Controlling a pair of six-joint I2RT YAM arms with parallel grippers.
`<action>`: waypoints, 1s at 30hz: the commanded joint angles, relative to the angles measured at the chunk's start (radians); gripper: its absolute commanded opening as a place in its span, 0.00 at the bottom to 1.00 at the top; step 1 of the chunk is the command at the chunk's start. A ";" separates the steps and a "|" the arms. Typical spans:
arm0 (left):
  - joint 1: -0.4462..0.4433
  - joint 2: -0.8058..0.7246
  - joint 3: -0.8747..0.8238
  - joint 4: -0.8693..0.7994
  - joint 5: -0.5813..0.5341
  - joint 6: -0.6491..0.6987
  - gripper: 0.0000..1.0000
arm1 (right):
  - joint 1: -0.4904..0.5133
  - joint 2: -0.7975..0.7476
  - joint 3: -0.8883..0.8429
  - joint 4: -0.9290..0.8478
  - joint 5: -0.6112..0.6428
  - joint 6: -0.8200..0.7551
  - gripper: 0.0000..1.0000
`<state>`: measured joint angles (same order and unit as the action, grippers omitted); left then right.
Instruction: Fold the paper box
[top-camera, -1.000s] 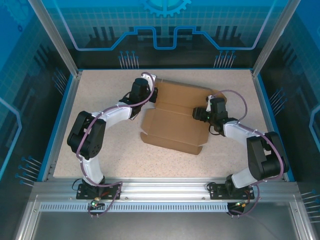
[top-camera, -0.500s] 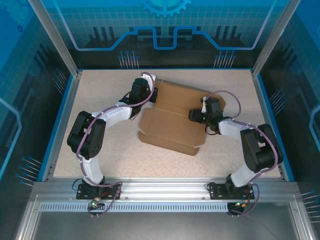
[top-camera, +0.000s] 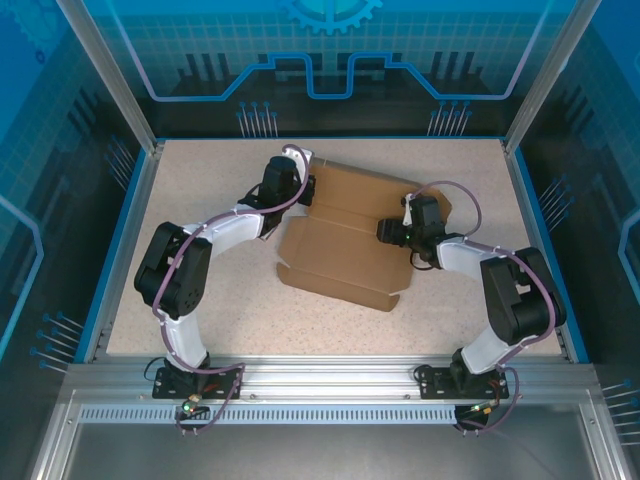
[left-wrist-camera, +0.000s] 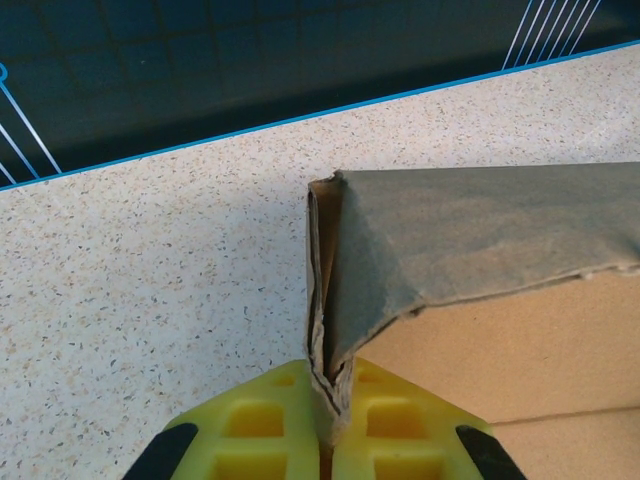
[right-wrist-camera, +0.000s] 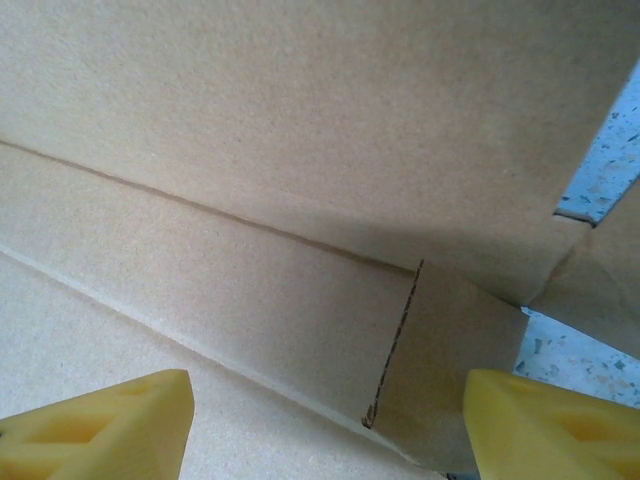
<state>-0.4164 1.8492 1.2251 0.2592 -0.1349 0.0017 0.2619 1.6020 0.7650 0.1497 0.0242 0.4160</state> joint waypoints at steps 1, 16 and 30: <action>-0.008 -0.028 -0.015 0.007 0.018 -0.007 0.00 | 0.010 -0.060 0.026 -0.033 0.029 -0.036 0.73; -0.010 -0.030 -0.010 0.005 0.013 0.000 0.00 | -0.030 -0.348 -0.012 -0.213 0.107 -0.156 0.76; -0.009 -0.037 -0.017 -0.001 0.006 0.012 0.00 | -0.174 -0.634 0.231 -0.634 0.167 -0.253 0.76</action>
<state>-0.4221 1.8492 1.2209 0.2512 -0.1349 0.0032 0.1253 1.0073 0.9161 -0.3443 0.1543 0.1982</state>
